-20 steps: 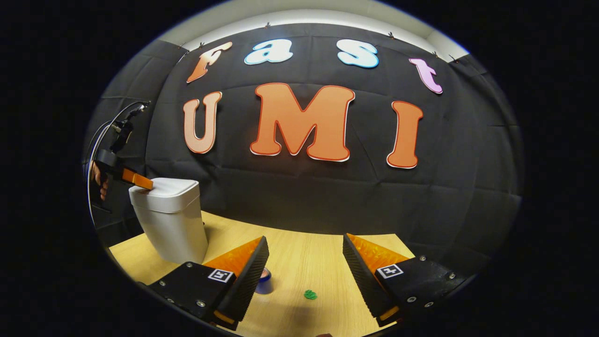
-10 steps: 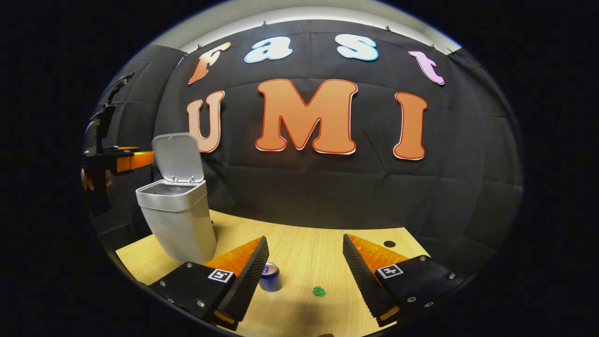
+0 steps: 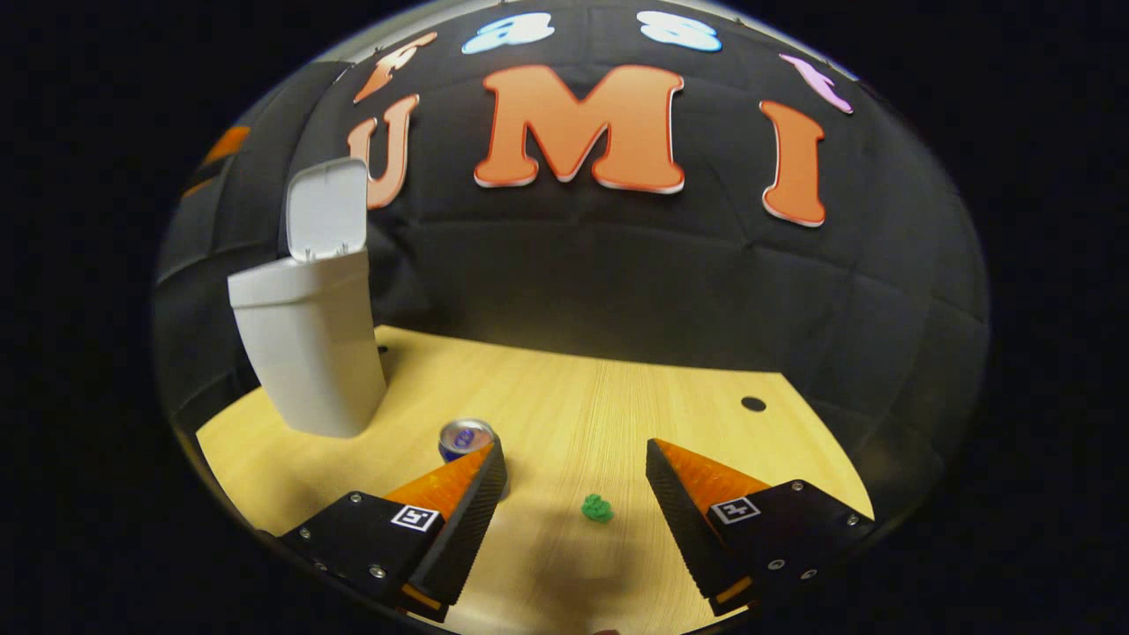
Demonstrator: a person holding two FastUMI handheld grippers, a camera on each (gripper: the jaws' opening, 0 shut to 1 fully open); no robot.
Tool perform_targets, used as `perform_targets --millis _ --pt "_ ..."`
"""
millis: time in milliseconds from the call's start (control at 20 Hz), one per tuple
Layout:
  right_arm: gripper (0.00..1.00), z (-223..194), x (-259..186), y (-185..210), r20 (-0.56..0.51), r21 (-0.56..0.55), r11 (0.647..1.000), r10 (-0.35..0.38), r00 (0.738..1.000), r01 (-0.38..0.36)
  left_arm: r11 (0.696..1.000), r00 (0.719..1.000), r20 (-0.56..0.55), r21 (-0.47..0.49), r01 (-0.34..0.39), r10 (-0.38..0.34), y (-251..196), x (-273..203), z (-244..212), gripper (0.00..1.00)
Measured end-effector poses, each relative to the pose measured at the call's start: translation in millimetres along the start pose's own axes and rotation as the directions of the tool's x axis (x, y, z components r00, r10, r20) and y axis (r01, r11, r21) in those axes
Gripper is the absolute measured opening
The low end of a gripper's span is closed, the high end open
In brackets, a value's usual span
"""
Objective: Press the lid of the desktop garbage bin to open it, pick up the crumpled paper on the desktop and throw it into the bin, then pick up the pop can on the desktop and drop it into the bin, and finally close the garbage bin lid.
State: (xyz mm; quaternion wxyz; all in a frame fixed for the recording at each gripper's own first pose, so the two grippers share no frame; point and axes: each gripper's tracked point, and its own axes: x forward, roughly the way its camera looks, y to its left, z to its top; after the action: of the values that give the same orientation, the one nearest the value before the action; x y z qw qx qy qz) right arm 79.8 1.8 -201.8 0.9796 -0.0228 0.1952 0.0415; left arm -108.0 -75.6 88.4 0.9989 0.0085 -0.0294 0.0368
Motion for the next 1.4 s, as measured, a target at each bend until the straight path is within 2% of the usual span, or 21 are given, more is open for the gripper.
perform_targets --millis 100,150,250,350,400,500,550,600,650,700,750,800,850,1000,1100,1250,1400 --pt "0.96 -33 29 -6 -0.087 -0.016 1.000 -0.011 0.996 0.010 1.000 1.000 -0.008 0.015 0.004 -0.004 -3 -6 3 0.95" --pt "0.96 -45 40 -7 -0.130 0.000 1.000 0.003 0.991 -0.003 1.000 1.000 -0.010 0.025 0.004 -0.004 -7 -8 4 0.99" --pt "0.96 -58 51 -9 -0.187 0.047 0.999 0.013 0.982 -0.004 0.998 1.000 -0.021 0.057 -0.011 0.012 -2 -12 4 0.95" --pt "0.89 -72 62 -17 -0.224 0.030 0.999 -0.023 0.974 0.030 0.997 0.999 -0.030 0.069 -0.027 0.029 0 -15 3 0.95" --pt "0.86 -80 64 -17 -0.247 0.029 0.999 -0.021 0.969 0.029 0.997 0.999 -0.037 0.074 -0.037 0.040 2 -17 2 0.99" --pt "0.78 -90 64 -18 -0.289 0.002 0.999 -0.033 0.957 0.035 0.995 0.997 -0.051 0.081 -0.053 0.057 5 -18 0 0.95" --pt "0.76 -95 67 -22 -0.301 -0.013 0.999 -0.041 0.953 0.039 0.995 0.997 -0.053 0.083 -0.059 0.063 6 -19 -1 0.99" --pt "0.69 -98 66 -20 -0.312 -0.013 0.999 -0.036 0.949 0.034 0.995 0.996 -0.056 0.083 -0.061 0.066 6 -21 -1 0.95" --pt "0.64 -99 67 -16 -0.317 -0.011 1.000 -0.027 0.948 0.025 0.994 0.996 -0.061 0.086 -0.065 0.070 7 -21 -3 0.99" --pt "0.52 -99 68 -14 -0.311 -0.012 1.000 -0.023 0.950 0.021 0.994 0.995 -0.065 0.087 -0.068 0.073 8 -21 -4 0.99" --pt "0.47 -100 69 -14 -0.311 -0.021 0.999 -0.032 0.950 0.026 0.994 0.995 -0.069 0.086 -0.066 0.072 7 -22 -5 0.95" --pt "0.36 -102 69 -14 -0.321 -0.033 0.999 -0.042 0.946 0.034 0.994 0.995 -0.076 0.086 -0.065 0.072 7 -22 -7 0.95" --pt "0.32 -103 66 -14 -0.324 -0.042 0.998 -0.052 0.945 0.040 0.995 0.994 -0.081 0.084 -0.061 0.068 6 -23 -9 0.95" --pt "0.15 -98 64 -10 -0.316 -0.037 0.999 -0.029 0.948 0.019 0.995 0.995 -0.084 0.082 -0.055 0.062 6 -24 -11 0.95" --pt "0.09 -90 61 -5 -0.310 0.015 1.000 0.005 0.951 0.000 0.996 0.995 -0.080 0.072 -0.056 0.062 9 -27 -10 0.95" --pt "0.07 -55 51 -10 -0.228 0.034 0.999 0.001 0.974 0.007 0.997 0.996 -0.065 0.053 -0.060 0.063 16 -28 -8 0.95" --pt "0.07 16 27 -5 -0.086 0.026 0.999 0.023 0.996 -0.021 0.998 0.996 -0.051 0.024 -0.065 0.066 24 -30 -9 0.95"
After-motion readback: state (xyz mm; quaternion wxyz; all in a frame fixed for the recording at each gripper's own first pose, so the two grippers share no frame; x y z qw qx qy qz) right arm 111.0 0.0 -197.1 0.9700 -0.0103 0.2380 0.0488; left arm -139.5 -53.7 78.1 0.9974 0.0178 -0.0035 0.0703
